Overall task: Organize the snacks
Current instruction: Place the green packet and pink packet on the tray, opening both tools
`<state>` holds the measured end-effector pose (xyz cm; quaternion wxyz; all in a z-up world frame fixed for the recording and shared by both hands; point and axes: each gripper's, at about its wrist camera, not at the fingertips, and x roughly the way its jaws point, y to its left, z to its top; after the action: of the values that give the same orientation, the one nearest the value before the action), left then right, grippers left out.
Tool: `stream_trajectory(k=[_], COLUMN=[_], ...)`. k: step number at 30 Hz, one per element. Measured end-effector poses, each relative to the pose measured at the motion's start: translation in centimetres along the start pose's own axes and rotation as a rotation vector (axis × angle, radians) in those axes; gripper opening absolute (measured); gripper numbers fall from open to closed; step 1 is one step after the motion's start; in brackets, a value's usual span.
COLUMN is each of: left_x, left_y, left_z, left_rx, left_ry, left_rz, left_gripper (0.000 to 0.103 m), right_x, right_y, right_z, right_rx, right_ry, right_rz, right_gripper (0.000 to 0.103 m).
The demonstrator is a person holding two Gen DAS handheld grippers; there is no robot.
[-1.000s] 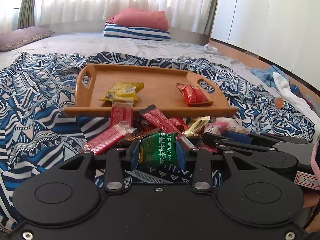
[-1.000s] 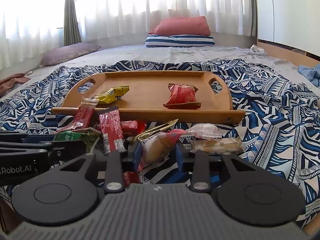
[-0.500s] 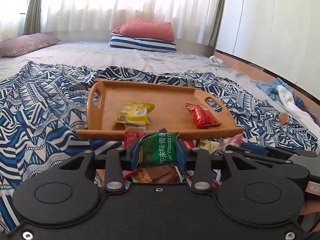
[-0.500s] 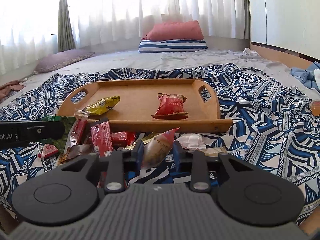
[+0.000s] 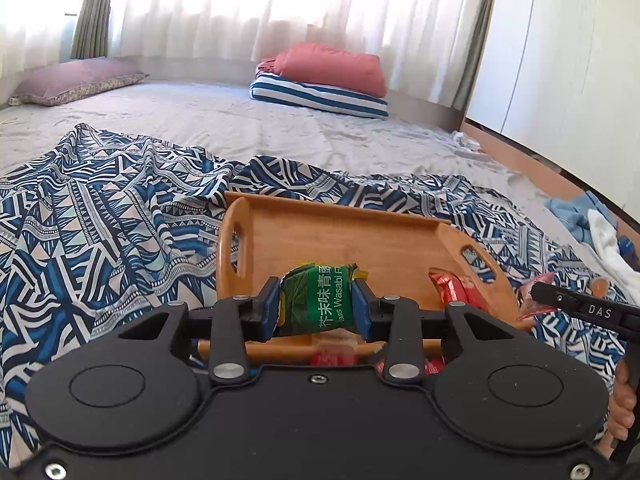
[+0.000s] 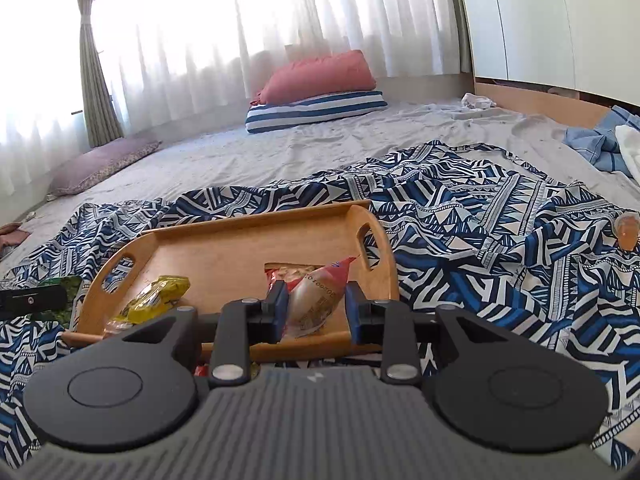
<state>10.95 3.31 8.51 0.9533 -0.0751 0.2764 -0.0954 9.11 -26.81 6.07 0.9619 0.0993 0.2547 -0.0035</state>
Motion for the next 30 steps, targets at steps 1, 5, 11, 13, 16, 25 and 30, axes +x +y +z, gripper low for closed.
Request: stream_trajectory(k=[1, 5, 11, 13, 16, 25, 30], left_x=[0.4, 1.8, 3.5, 3.9, 4.8, 7.6, 9.1], left_y=[0.1, 0.7, 0.9, 1.0, 1.2, 1.5, 1.6], left_z=[0.3, 1.3, 2.0, 2.3, 2.5, 2.5, 2.4], left_rx=[-0.004, -0.021, -0.009, -0.02, -0.023, -0.041, -0.039], left_ry=[0.002, 0.021, 0.041, 0.052, 0.069, 0.121, 0.148], left_rz=[0.003, 0.017, 0.043, 0.044, 0.051, 0.087, 0.11], left_gripper=[0.035, 0.035, 0.035, 0.035, 0.035, 0.035, 0.035], right_x=[0.5, 2.1, 3.5, 3.8, 4.1, 5.4, 6.4], right_y=[-0.4, -1.3, -1.3, -1.3, -1.2, -1.2, -1.6], right_z=[0.5, 1.4, 2.2, 2.4, 2.8, 3.7, 4.1], right_rx=[0.013, 0.044, 0.03, 0.027, 0.022, -0.006, 0.017], right_ry=[0.01, 0.041, 0.054, 0.056, 0.059, 0.079, 0.104], right_rz=[0.0, 0.0, -0.018, -0.024, -0.028, -0.047, -0.038], right_gripper=[0.034, 0.034, 0.034, 0.034, 0.034, 0.034, 0.034])
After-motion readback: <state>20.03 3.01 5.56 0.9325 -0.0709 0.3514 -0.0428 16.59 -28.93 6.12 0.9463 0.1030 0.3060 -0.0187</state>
